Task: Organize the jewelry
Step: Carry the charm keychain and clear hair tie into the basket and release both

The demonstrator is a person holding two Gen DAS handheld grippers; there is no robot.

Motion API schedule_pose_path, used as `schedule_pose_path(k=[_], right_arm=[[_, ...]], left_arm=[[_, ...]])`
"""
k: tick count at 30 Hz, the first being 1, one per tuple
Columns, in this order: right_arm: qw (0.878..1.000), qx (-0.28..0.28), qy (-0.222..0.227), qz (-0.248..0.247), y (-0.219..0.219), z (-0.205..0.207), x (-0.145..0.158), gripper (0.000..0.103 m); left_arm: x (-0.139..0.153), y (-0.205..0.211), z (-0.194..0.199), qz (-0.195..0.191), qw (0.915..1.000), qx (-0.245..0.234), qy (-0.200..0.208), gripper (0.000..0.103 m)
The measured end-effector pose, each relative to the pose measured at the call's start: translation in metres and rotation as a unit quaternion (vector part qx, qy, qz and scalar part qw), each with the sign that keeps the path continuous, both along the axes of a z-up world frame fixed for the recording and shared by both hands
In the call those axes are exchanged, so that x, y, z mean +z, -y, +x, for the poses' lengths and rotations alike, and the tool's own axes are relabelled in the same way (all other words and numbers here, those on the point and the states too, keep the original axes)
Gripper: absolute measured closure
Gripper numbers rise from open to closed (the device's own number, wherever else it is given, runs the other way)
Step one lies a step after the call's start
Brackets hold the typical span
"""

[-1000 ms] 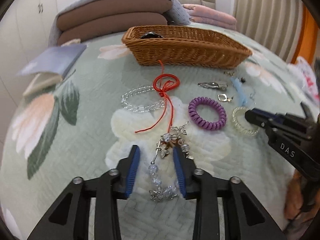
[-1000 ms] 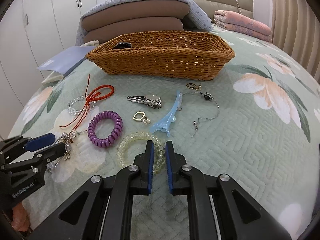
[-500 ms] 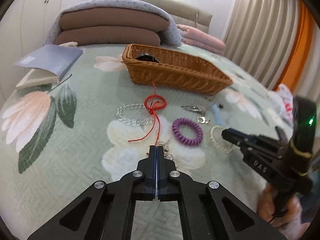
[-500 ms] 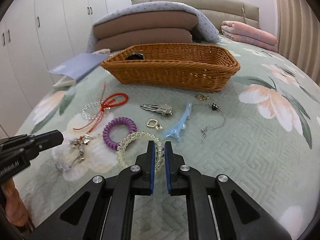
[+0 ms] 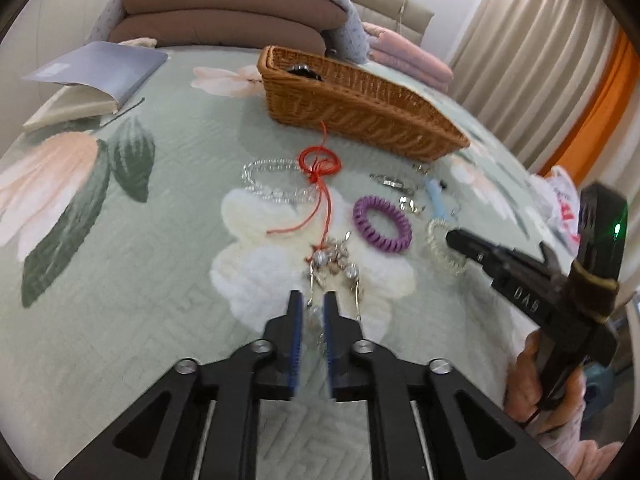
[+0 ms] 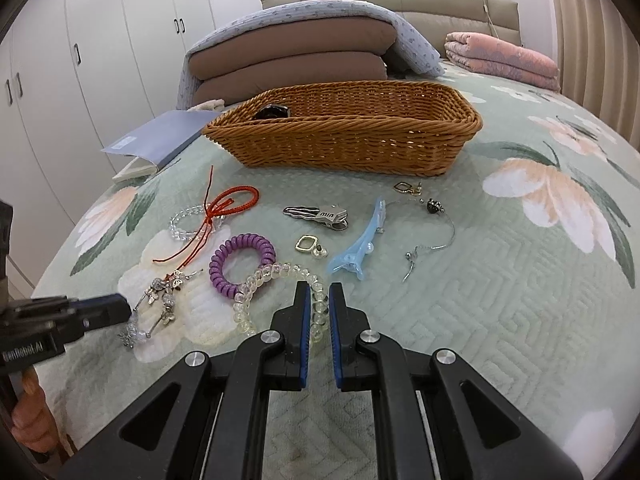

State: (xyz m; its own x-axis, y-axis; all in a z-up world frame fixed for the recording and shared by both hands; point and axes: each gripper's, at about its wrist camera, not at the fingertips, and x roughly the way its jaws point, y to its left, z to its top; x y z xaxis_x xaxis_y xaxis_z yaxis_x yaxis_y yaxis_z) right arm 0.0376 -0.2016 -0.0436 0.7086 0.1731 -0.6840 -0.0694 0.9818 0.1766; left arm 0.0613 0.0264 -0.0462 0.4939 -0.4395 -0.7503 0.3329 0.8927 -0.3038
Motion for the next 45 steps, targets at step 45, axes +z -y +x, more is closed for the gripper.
schedule_pose_path(k=[45], right_arm=[[0.995, -0.032, 0.094, 0.029, 0.032, -0.005, 0.078, 0.092]], left_arm=[[0.112, 0.031, 0.024, -0.069, 0.9784, -0.046, 0.189, 0.095]])
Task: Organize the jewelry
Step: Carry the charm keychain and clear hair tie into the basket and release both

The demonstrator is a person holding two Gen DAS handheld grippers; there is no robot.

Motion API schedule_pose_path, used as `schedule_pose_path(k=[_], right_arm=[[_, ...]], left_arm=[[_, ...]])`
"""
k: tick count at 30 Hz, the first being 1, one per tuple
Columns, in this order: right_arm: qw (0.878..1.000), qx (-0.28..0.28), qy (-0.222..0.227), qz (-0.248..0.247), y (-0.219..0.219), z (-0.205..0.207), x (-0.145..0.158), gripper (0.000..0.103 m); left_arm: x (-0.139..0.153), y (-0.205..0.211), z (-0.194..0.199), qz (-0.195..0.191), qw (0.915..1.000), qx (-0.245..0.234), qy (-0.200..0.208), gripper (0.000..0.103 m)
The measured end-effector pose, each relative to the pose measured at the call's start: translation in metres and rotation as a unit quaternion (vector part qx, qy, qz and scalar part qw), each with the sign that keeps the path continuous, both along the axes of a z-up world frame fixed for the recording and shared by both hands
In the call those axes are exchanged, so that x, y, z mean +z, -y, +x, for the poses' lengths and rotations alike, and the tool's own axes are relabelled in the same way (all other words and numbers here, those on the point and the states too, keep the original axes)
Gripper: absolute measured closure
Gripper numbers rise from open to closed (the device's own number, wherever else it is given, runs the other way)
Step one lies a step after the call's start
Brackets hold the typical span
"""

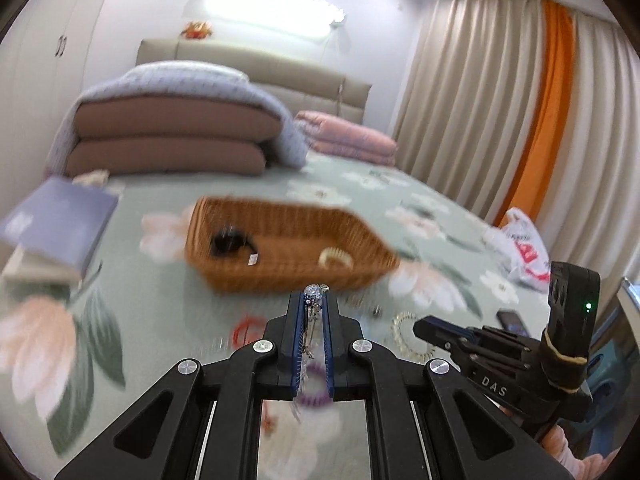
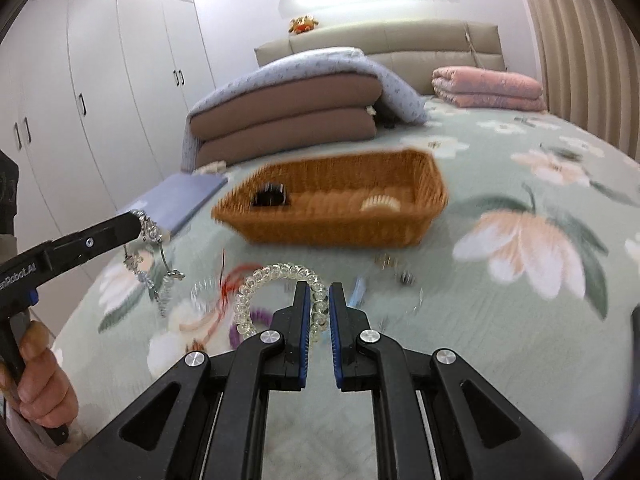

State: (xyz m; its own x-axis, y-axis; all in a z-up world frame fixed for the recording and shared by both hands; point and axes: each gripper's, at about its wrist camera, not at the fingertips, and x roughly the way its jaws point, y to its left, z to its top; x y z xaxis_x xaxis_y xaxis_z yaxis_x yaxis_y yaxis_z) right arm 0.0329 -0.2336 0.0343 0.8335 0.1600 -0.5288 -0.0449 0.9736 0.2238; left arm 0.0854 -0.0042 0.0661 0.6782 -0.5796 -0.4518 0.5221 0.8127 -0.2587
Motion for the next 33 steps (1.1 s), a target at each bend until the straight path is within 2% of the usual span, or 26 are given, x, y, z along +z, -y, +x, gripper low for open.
schedule_pose_path(k=[4, 8, 11, 13, 17, 22, 28, 29, 31, 33], right_arm=[[0.999, -0.023, 0.023, -0.024, 0.014, 0.034, 0.035, 0.092], [0.998, -0.044, 0.021, -0.038, 0.031, 0.088, 0.043, 0.092], [0.998, -0.052, 0.006, -0.031, 0.041, 0.127, 0.031, 0.092], [0.998, -0.054, -0.011, -0.024, 0.045, 0.148, 0.016, 0.092], [0.997, -0.051, -0.038, -0.034, 0.044, 0.164, -0.012, 0.092], [0.997, -0.044, -0.067, -0.022, 0.045, 0.176, -0.030, 0.092], [0.997, -0.050, -0.066, -0.007, 0.052, 0.176, -0.034, 0.091], [0.996, -0.048, -0.070, 0.003, 0.055, 0.177, -0.037, 0.089], [0.996, -0.045, -0.073, 0.016, 0.059, 0.177, -0.039, 0.087], [0.996, -0.047, -0.073, 0.021, 0.062, 0.176, -0.040, 0.087]], left_arm=[[0.036, 0.016, 0.032, -0.021, 0.9992, -0.007, 0.032, 0.095], [0.051, 0.036, 0.073, -0.038, 0.9981, -0.003, 0.048, 0.095], [0.037, 0.056, 0.111, -0.035, 0.9988, 0.003, 0.035, 0.095], [0.017, 0.070, 0.137, -0.022, 0.9996, 0.008, 0.015, 0.095], [-0.024, 0.085, 0.168, -0.007, 0.9996, 0.005, -0.028, 0.095], [-0.042, 0.088, 0.173, 0.004, 0.9990, -0.003, -0.044, 0.095], [-0.042, 0.088, 0.170, 0.000, 0.9987, -0.016, -0.049, 0.092], [-0.043, 0.088, 0.171, -0.001, 0.9983, -0.019, -0.055, 0.089], [-0.045, 0.086, 0.173, -0.002, 0.9981, -0.014, -0.060, 0.058], [-0.044, 0.082, 0.170, -0.003, 0.9990, 0.000, -0.045, 0.048]])
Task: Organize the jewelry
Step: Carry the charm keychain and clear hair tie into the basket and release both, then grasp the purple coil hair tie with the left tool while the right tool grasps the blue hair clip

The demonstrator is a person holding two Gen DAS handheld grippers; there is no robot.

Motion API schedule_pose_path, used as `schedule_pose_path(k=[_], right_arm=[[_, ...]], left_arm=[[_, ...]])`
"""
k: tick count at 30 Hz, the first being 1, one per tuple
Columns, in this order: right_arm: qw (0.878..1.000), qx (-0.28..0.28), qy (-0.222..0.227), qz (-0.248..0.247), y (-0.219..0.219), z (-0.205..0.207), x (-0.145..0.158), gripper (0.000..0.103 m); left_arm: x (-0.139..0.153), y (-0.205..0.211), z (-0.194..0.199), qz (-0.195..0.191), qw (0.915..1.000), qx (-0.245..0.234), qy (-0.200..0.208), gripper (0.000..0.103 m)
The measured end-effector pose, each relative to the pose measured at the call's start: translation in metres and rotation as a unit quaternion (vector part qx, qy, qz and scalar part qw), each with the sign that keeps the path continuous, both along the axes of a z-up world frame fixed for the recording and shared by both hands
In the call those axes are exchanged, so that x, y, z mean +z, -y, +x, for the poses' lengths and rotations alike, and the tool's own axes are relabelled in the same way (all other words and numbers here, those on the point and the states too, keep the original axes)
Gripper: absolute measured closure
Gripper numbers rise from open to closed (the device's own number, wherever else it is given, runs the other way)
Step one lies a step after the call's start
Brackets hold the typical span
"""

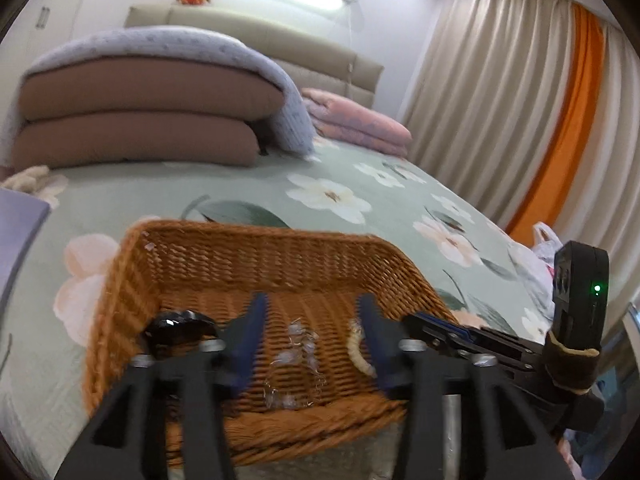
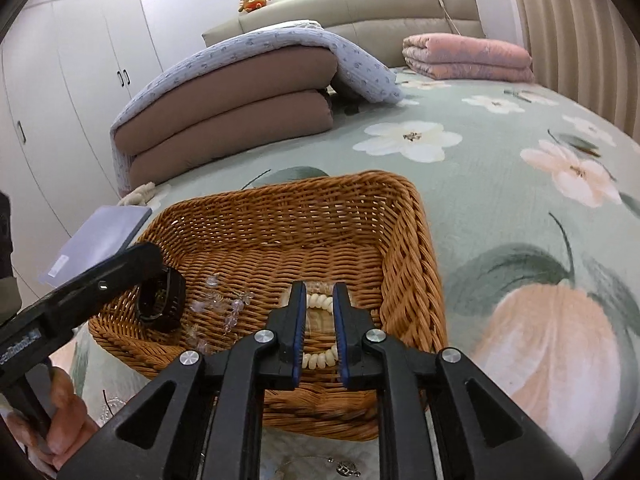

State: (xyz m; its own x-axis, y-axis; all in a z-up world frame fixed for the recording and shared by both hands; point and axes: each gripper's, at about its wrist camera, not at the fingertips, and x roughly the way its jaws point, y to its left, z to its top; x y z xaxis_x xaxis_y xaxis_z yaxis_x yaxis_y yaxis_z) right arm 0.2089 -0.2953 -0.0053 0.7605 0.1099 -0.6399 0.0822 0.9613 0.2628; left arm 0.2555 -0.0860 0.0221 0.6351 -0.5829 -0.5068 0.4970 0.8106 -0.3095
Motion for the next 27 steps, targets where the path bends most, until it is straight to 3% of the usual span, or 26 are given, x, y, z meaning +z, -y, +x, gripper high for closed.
schedule_pose_path(k=[7, 9, 12, 17, 22, 27], right_arm=[[0.999, 0.005, 0.049, -0.021, -0.009, -0.022, 0.015, 0.084], [0.997, 0.005, 0.067, -0.035, -0.014, -0.033, 0.021, 0.073], [0.994, 0.003, 0.094, -0.051, -0.020, -0.052, 0.032, 0.070], [0.993, 0.006, 0.114, -0.037, -0.024, -0.093, 0.042, 0.070], [0.994, 0.002, 0.100, -0.041, -0.030, -0.133, 0.030, 0.070], [0.997, 0.006, 0.072, -0.027, -0.034, -0.148, 0.009, 0.070]], left_arm=[[0.016, -0.005, -0.015, -0.015, 0.9996, -0.006, 0.024, 0.048], [0.022, -0.008, -0.022, -0.022, 0.9993, -0.007, 0.028, 0.048], [0.035, -0.016, -0.039, -0.030, 0.9988, -0.008, 0.037, 0.048], [0.053, -0.042, -0.089, -0.041, 0.9974, -0.002, 0.059, 0.048], [0.044, -0.070, -0.138, -0.015, 0.9982, 0.018, 0.056, 0.048], [0.019, -0.096, -0.167, -0.033, 0.9985, 0.039, 0.019, 0.048]])
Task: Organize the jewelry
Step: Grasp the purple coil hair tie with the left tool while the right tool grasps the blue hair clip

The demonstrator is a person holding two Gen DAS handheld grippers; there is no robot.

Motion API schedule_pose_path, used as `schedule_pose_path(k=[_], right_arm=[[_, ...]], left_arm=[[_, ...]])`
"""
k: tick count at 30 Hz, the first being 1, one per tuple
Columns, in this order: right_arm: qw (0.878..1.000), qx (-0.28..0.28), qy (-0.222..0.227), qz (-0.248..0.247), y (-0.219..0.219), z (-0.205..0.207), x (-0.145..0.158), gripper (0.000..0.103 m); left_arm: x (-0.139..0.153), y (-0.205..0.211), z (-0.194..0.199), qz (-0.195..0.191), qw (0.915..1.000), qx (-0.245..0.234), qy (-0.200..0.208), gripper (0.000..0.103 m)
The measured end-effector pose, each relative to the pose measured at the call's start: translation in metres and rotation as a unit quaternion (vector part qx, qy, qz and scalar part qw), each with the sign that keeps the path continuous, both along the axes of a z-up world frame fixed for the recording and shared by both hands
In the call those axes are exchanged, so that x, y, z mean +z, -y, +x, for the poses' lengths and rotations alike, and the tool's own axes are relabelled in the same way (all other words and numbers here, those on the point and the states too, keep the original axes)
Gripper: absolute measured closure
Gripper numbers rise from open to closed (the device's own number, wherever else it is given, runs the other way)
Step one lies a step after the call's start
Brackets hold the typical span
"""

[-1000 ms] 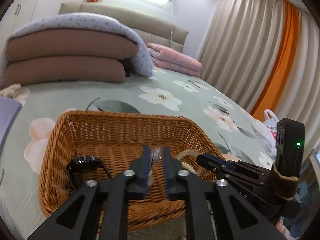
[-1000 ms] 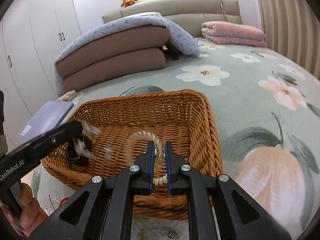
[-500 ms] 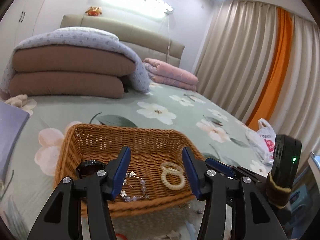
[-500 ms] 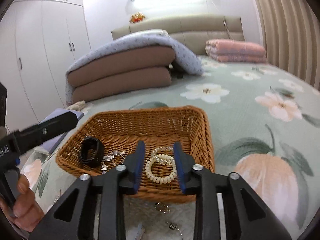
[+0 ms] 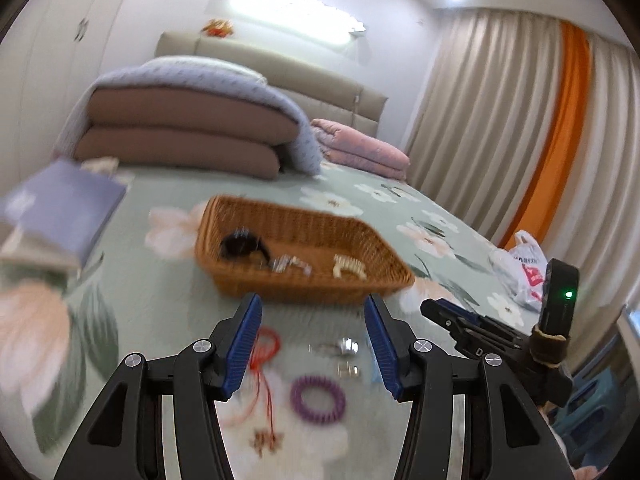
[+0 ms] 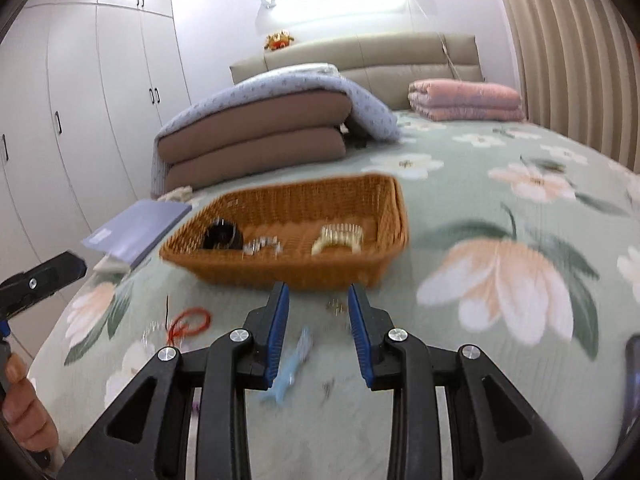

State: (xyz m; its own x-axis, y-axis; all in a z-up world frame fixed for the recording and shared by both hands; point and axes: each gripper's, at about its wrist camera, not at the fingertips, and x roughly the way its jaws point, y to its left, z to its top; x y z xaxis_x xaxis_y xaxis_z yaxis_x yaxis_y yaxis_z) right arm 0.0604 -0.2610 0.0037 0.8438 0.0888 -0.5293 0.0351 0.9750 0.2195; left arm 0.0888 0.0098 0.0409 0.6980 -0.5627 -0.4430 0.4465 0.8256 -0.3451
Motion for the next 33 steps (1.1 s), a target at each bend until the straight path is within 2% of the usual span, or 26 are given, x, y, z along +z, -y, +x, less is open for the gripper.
schedule_pose_path(k=[3, 7, 11, 15, 20, 22, 25, 30, 33], right_arm=[[1.000, 0.000, -0.011, 0.016, 0.005, -0.005, -0.010, 0.070], [0.998, -0.003, -0.022, 0.064, 0.022, -0.005, -0.020, 0.070], [0.995, 0.004, -0.046, 0.093, 0.028, 0.005, -0.030, 0.070], [0.997, 0.021, -0.056, 0.049, 0.008, 0.011, -0.029, 0.070], [0.996, 0.032, -0.077, -0.023, -0.022, 0.023, -0.030, 0.070], [0.995, 0.034, -0.092, -0.018, -0.025, 0.032, -0.033, 0.070], [0.993, 0.028, -0.111, -0.016, -0.027, 0.044, -0.038, 0.070], [0.990, 0.026, -0.129, -0.042, -0.034, 0.050, -0.045, 0.070], [0.988, 0.024, -0.140, -0.053, -0.037, 0.053, -0.050, 0.070]], left_arm=[[-0.026, -0.007, -0.004, -0.015, 0.9992, 0.007, -0.037, 0.048], [-0.055, 0.000, -0.002, -0.010, 0.9971, -0.001, -0.075, 0.048], [-0.069, 0.009, 0.001, -0.003, 0.9950, -0.024, -0.097, 0.048], [-0.072, 0.018, -0.002, 0.011, 0.9942, -0.042, -0.099, 0.048], [-0.082, 0.035, 0.000, 0.056, 0.9905, -0.053, -0.114, 0.063], [-0.087, 0.039, 0.004, 0.065, 0.9883, -0.051, -0.128, 0.071], [-0.093, 0.040, 0.013, 0.062, 0.9853, -0.045, -0.153, 0.074], [-0.097, 0.038, 0.024, 0.047, 0.9829, -0.032, -0.175, 0.074], [-0.097, 0.045, 0.026, 0.065, 0.9818, -0.026, -0.177, 0.074]])
